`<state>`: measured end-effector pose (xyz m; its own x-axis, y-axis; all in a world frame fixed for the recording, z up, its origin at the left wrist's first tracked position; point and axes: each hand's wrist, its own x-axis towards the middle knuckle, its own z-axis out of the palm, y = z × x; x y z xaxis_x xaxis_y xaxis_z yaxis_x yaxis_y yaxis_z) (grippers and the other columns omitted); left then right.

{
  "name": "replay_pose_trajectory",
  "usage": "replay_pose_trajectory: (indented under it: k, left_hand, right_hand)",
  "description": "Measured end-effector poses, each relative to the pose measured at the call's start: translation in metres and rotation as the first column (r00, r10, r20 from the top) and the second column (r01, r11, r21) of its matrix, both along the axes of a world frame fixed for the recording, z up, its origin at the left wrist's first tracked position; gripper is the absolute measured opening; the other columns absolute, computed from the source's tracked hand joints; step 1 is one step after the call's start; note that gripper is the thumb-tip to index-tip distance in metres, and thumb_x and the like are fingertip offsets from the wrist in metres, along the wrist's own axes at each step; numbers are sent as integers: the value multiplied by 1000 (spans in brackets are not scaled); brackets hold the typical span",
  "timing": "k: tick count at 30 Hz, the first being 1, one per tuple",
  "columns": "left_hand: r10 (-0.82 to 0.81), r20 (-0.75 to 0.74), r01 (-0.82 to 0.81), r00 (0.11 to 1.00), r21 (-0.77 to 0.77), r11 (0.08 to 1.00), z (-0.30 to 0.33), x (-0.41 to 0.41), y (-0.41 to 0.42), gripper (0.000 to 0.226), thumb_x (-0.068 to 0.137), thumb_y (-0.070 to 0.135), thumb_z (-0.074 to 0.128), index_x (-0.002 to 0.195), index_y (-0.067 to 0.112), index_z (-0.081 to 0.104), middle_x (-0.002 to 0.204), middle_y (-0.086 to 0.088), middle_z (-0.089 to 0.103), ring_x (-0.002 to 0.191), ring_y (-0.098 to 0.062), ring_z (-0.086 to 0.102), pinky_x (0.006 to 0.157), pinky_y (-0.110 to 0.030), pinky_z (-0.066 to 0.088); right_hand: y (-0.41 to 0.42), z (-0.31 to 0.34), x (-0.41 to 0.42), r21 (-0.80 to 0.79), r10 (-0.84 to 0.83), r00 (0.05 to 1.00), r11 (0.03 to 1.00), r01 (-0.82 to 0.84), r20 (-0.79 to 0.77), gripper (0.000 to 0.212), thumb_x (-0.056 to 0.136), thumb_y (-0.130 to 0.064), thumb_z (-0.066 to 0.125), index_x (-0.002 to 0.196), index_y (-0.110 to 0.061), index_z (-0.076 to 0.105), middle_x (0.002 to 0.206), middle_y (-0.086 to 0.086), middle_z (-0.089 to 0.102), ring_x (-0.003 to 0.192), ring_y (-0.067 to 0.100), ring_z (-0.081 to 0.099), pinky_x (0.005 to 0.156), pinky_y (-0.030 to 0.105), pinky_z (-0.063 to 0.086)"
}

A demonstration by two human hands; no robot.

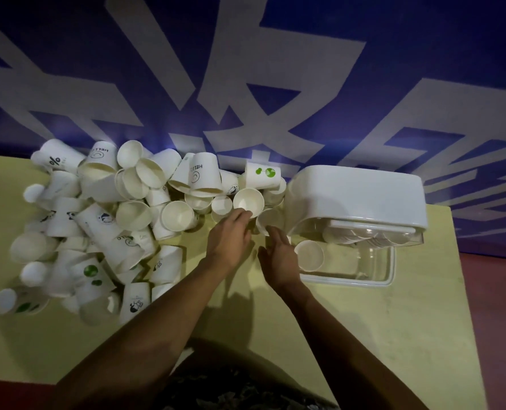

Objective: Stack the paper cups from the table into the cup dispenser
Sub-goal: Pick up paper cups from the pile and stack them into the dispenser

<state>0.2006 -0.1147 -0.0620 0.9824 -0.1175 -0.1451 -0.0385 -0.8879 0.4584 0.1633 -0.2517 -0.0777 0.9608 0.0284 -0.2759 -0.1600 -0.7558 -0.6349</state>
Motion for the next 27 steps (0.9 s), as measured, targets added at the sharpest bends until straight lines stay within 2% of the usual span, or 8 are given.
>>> replay_pose_trajectory:
  k: [3,5,7,10,13,16,20,27]
  left_hand:
    - [-22,-12,22,1000,-9,1000,-6,10,4,31,87,15,60,119,17,61,118,1,59,94,-27,63,76,-40,54]
    - [-13,-2,13,1000,-16,1000,-7,17,6,23,89,16,58,110,17,67,109,0,63,89,-27,63,72,-39,54]
    - [-4,23,5,1000,-24,1000,-6,23,8,17,89,16,58,102,16,70,101,-1,65,85,-27,63,70,-38,53]
    - [13,86,-9,996,-52,999,-2,29,13,13,88,15,60,96,14,70,98,-2,66,81,-24,62,67,-33,52]
    - [24,142,-7,990,-113,994,7,28,18,9,87,12,62,94,13,69,96,-3,65,81,-21,61,69,-34,53]
    - [68,184,-35,980,-180,983,22,21,20,9,87,11,64,95,12,67,99,-3,65,84,-18,60,73,-32,55]
    - [125,232,-61,965,-263,963,44,6,24,7,85,9,66,90,13,63,93,-1,62,78,-18,58,69,-35,54]
    - [257,277,-124,926,-419,899,65,-36,29,10,86,7,65,93,13,67,91,4,60,74,-11,59,68,-24,51]
  right_hand:
    - [9,-11,10,-25,-10,994,1000,7,-111,62,89,-10,60,146,-6,35,150,11,39,134,31,40,107,33,33]
    - [13,-16,16,-50,-40,989,998,33,-144,61,89,-8,59,145,-6,36,150,11,40,134,29,39,107,29,29]
    - [16,-21,21,-68,-96,988,994,88,-121,56,87,-5,56,141,-6,42,145,12,45,132,29,42,106,28,31]
    - [19,-24,23,-61,-176,984,983,175,-13,50,78,5,52,127,-3,55,132,14,55,119,31,52,98,33,41]
    - [18,-18,23,-72,-197,973,976,207,121,42,75,8,52,114,-5,63,119,11,59,109,30,55,90,36,48]
    - [14,-9,20,-89,-183,962,975,204,201,25,83,4,56,103,-6,68,108,7,61,100,27,57,74,32,48]
    - [5,9,8,-85,-151,931,978,189,331,9,87,-3,62,89,-9,69,93,2,61,82,25,58,57,28,43]
    - [-21,43,-34,63,-131,891,991,115,434,8,88,-7,64,91,-14,64,93,-5,62,77,16,59,60,32,51]
